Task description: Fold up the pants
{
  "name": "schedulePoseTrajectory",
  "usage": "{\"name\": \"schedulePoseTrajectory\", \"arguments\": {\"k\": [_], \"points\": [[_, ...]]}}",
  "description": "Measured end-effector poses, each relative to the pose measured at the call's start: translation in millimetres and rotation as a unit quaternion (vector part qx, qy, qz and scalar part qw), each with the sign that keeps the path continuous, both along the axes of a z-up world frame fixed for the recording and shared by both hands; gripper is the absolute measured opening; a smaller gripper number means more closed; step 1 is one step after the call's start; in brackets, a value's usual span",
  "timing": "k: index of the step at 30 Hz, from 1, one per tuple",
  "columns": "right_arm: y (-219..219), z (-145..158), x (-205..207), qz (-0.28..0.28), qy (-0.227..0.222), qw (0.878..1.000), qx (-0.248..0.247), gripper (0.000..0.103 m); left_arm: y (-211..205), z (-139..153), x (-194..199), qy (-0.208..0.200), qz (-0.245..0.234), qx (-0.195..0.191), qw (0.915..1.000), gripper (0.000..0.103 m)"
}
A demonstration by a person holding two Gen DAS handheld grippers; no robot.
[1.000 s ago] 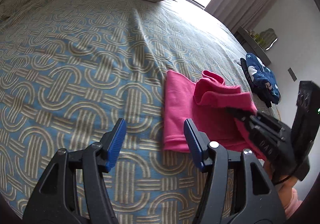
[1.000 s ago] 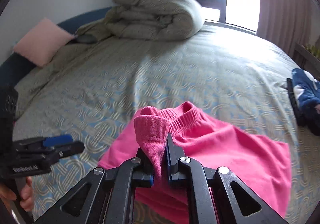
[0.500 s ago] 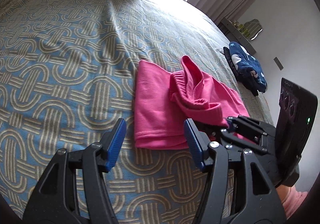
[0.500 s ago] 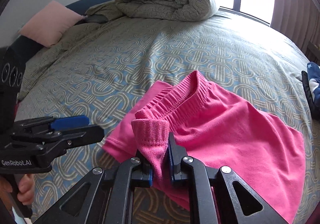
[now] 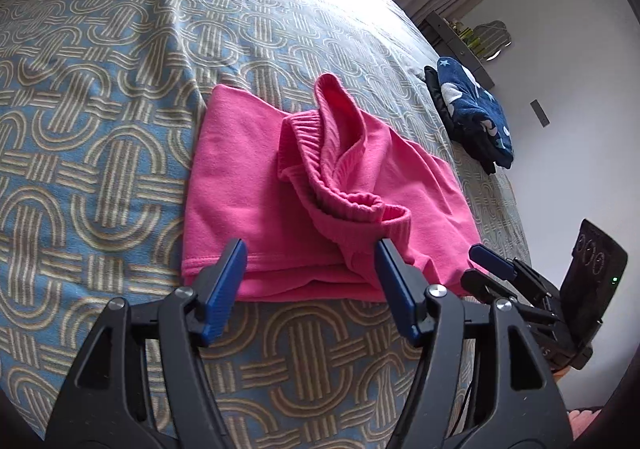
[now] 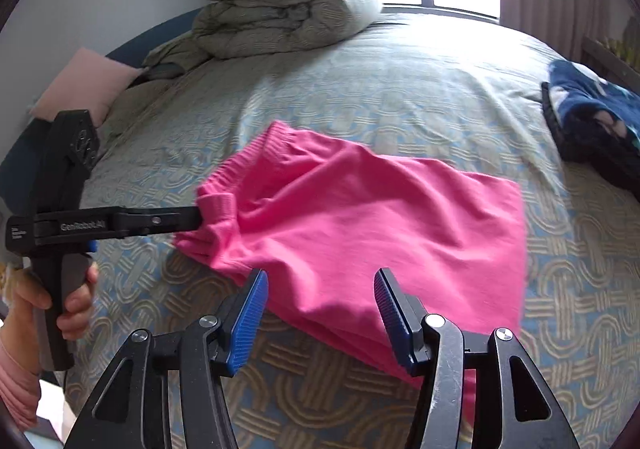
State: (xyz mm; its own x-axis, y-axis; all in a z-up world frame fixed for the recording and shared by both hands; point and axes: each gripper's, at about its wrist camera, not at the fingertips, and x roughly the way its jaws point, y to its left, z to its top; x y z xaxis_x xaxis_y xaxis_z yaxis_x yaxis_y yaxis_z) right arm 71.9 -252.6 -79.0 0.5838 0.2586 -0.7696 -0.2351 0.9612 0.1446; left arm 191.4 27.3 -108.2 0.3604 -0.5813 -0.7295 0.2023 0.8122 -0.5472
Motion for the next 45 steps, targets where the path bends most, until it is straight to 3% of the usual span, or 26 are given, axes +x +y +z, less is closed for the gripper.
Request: {"name": "schedulePoseTrajectory", "arguments": {"k": [5, 10, 11, 14, 15, 16, 18, 20, 22, 23, 25, 26, 28, 29, 30, 33, 37, 45], "points": [[-40, -16, -6, -0.059, 0.022, 0.998, 0.009, 0.057, -9, 6, -8, -0.007, -0.013, -0.009, 0.9998, 0.077], [-44, -24, -8, -0.069, 0.035, 0.997, 0.022, 0.057, -32, -1, 13, 0.0, -0.015, 0.029, 0.9995, 0.077], [-42, -24, -9, -0.068, 0.032, 0.997, 0.016, 0.057, -36, -2, 19, -0.002, -0.004, 0.034, 0.9994, 0.072], [-42, -24, -12, -0.065, 0.026, 0.998, 0.007, 0.058, -47, 9, 33, -0.027, -0.009, 0.041, 0.9987, 0.015], [-43, -25, -13, -0.065, 0.025, 0.998, 0.008, 0.058, -51, 20, 32, -0.045, -0.014, 0.037, 0.9982, 0.014], [-44, -24, -14, -0.066, 0.024, 0.997, 0.011, 0.058, -54, 37, 25, -0.082, -0.023, 0.028, 0.996, 0.014], [-47, -23, -16, -0.067, 0.021, 0.997, 0.023, 0.058, -62, 70, 2, -0.168, -0.056, 0.033, 0.9836, 0.015], [-53, -23, -17, -0.068, 0.021, 0.997, 0.036, 0.058, -65, 79, -12, -0.205, -0.061, 0.083, 0.9733, 0.016], [-57, -25, -16, -0.072, 0.026, 0.996, 0.044, 0.058, -61, 56, -6, -0.178, -0.052, 0.142, 0.9723, 0.023], [-58, -26, -15, -0.074, 0.028, 0.996, 0.049, 0.058, -55, 37, 2, -0.149, -0.04, 0.173, 0.9726, 0.031], [-60, -26, -15, -0.077, 0.028, 0.995, 0.058, 0.058, -38, 0, 14, -0.09, -0.01, 0.22, 0.9713, 0.032], [-59, -25, -16, -0.077, 0.027, 0.995, 0.057, 0.058, -28, -10, 16, -0.071, 0.001, 0.211, 0.9748, 0.032], [-56, -25, -17, -0.075, 0.025, 0.996, 0.051, 0.058, -10, -11, 12, -0.06, 0.026, 0.151, 0.9864, 0.039], [-55, -25, -18, -0.074, 0.025, 0.996, 0.047, 0.058, -7, -9, 12, -0.056, 0.026, 0.131, 0.9894, 0.05], [-55, -25, -17, -0.072, 0.026, 0.996, 0.043, 0.058, -5, -7, 12, -0.057, 0.026, 0.126, 0.9901, 0.057], [-54, -25, -16, -0.073, 0.029, 0.996, 0.041, 0.058, -6, -3, 20, -0.058, 0.018, 0.126, 0.9902, 0.065], [-53, -25, -16, -0.077, 0.028, 0.996, 0.039, 0.058, -16, -10, 32, -0.03, 0.008, 0.108, 0.9937, 0.067], [-53, -25, -15, -0.075, 0.03, 0.996, 0.036, 0.058, -26, -2, 38, -0.037, -0.006, 0.085, 0.9957, 0.067]]}}
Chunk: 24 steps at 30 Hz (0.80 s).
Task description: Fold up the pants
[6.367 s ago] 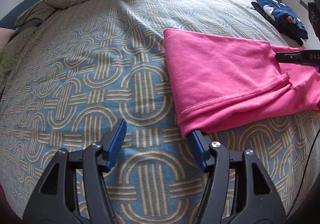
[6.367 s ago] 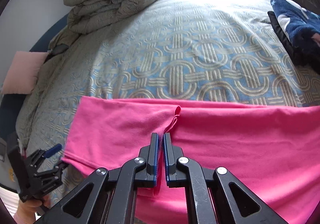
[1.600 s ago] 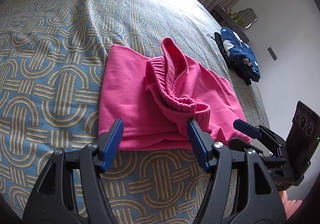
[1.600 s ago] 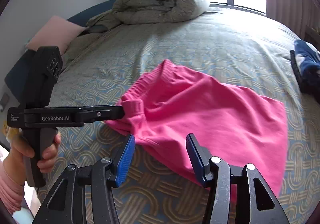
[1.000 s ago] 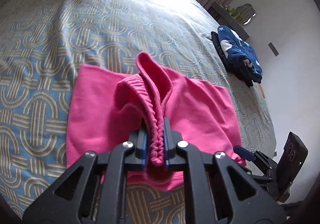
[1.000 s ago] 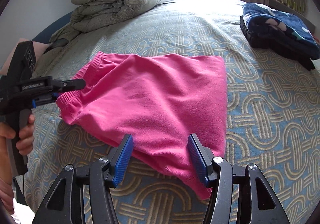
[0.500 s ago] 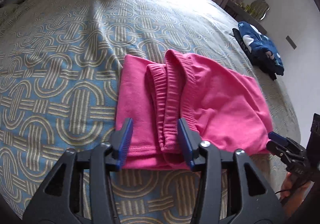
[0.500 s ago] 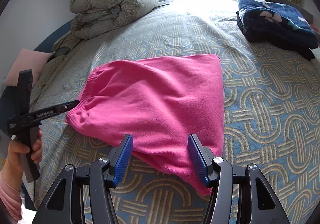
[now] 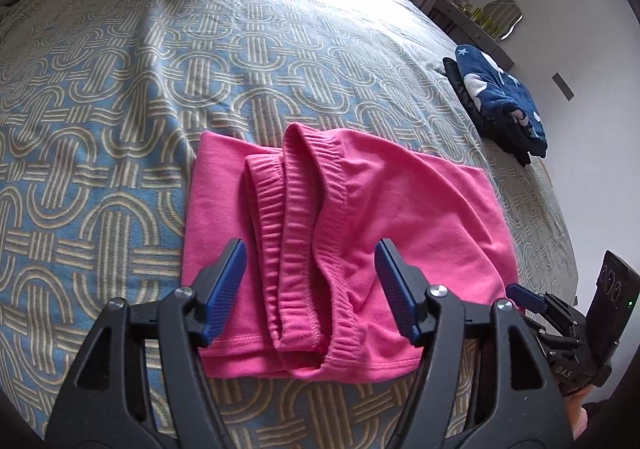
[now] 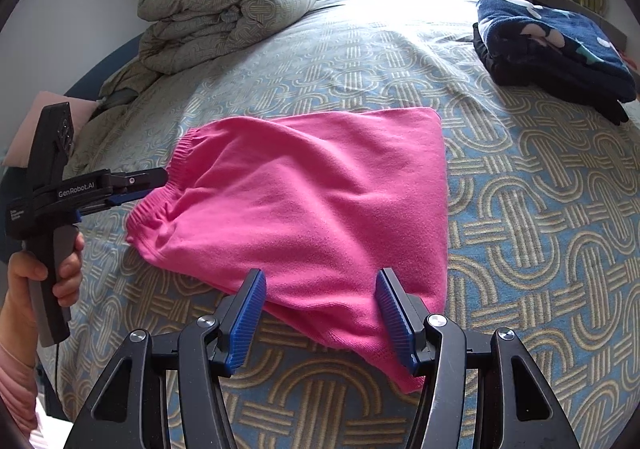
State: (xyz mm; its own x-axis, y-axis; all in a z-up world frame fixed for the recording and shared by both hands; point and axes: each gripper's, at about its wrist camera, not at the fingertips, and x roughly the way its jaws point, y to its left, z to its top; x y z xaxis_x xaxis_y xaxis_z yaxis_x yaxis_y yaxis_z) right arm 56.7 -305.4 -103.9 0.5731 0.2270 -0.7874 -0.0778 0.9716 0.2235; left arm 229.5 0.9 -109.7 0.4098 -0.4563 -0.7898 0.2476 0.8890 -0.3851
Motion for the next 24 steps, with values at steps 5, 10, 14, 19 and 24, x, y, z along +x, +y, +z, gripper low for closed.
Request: {"name": "schedulePoseTrajectory", "arguments": {"k": [5, 10, 14, 19, 24], "points": [[0, -1, -1, -0.002, -0.003, 1.0, 0.002, 0.059, 1, -7, 9, 0.021, 0.008, -0.007, 0.9997, 0.067], [-1, 0, -1, -0.002, -0.002, 1.0, 0.004, 0.059, -12, -18, 11, 0.026, 0.0, 0.012, 0.9996, 0.054], [-7, 3, -4, -0.007, -0.004, 1.0, 0.015, 0.059, -17, -8, 7, 0.006, -0.006, 0.013, 0.9999, 0.017], [-22, 10, -7, -0.033, -0.014, 0.999, 0.02, 0.059, -19, 37, -2, -0.056, -0.018, 0.015, 0.9981, 0.016], [-33, 12, -7, -0.054, -0.014, 0.998, 0.035, 0.059, -16, 49, 0, -0.094, -0.024, 0.087, 0.9914, 0.016]]}}
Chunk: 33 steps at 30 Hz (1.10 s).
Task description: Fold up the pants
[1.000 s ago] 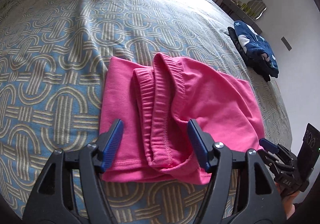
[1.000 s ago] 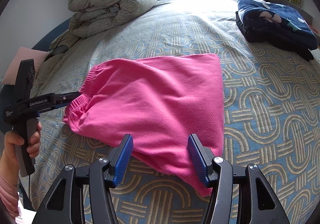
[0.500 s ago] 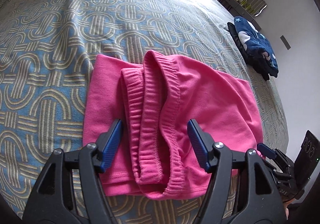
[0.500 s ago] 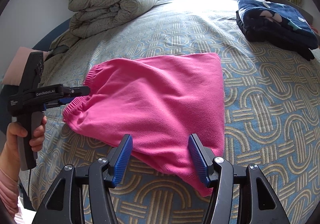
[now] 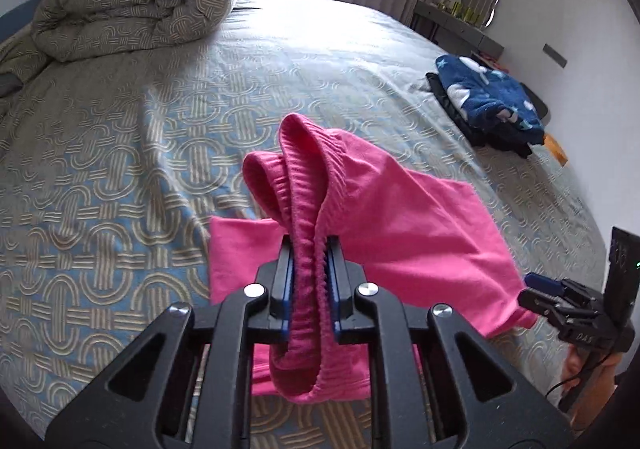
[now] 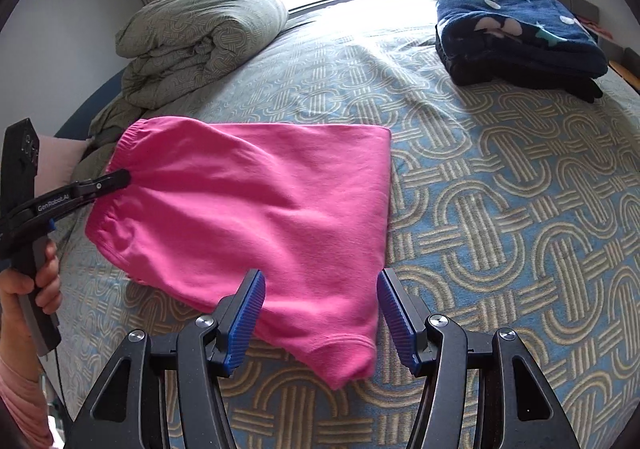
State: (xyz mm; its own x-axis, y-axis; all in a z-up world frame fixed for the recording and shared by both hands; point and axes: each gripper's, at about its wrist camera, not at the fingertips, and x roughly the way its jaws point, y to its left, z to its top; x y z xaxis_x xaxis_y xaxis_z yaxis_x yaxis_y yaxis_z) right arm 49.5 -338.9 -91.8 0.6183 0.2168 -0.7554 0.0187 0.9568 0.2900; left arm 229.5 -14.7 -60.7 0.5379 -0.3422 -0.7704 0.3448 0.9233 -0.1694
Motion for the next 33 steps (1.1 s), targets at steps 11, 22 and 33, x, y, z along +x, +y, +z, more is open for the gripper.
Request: {"name": "schedulePoseTrajectory", "arguments": {"k": [11, 22, 33], "points": [[-1, -11, 2, -0.002, 0.022, 1.0, 0.01, 0.059, 19, -67, 10, 0.073, 0.041, 0.046, 0.9955, 0.065], [-4, -17, 5, -0.007, 0.035, 0.999, 0.021, 0.06, 39, -76, 10, 0.111, 0.055, -0.017, 0.9922, 0.068], [-1, -16, 10, -0.005, 0.036, 0.999, 0.01, 0.061, 24, -74, 4, 0.108, 0.027, -0.002, 0.9938, 0.067]]}}
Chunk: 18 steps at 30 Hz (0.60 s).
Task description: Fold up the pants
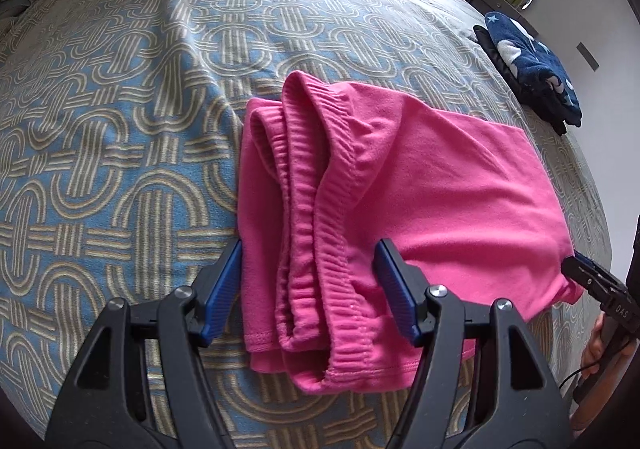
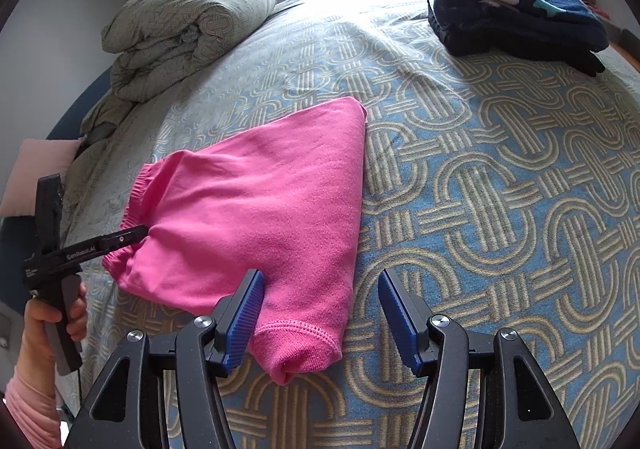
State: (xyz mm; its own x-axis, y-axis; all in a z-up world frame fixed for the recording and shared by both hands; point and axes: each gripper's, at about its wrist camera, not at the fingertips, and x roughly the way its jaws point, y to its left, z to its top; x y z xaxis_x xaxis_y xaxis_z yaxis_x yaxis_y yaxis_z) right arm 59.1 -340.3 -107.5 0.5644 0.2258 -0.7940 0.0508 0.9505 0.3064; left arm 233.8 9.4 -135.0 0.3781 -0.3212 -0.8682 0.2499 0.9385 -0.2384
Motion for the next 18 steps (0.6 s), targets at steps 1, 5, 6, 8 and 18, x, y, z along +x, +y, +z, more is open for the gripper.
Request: {"name": "schedulePoseTrajectory", "arguments": {"k": [1, 5, 6, 8, 18], "points": [[0, 0, 1, 0.0, 0.0, 1.0, 0.0, 0.061, -1, -1, 1, 0.002, 0.001, -0.001, 1.0, 0.067], [-1, 3, 8, 0.004, 0.001, 1.0, 0.001, 0.061, 2, -1, 4, 0.012, 0.007, -0.016, 0.9998, 0.067], [-1, 3, 11, 0.006, 0.002, 1.0, 0.0, 0.061, 3, -1, 4, 0.013, 0.006, -0.016, 0.9998, 0.065], [-2, 3, 17, 0.007, 0.005, 1.0, 0.001, 0.061, 5, -1, 3, 0.011, 0.005, -0.014, 0.9998, 0.062], [-5, -6, 41, 0.008, 0.026, 0.998, 0.049, 0.065, 13, 4, 1, 0.002, 0.0, -0.022, 0.9998, 0.041]]}}
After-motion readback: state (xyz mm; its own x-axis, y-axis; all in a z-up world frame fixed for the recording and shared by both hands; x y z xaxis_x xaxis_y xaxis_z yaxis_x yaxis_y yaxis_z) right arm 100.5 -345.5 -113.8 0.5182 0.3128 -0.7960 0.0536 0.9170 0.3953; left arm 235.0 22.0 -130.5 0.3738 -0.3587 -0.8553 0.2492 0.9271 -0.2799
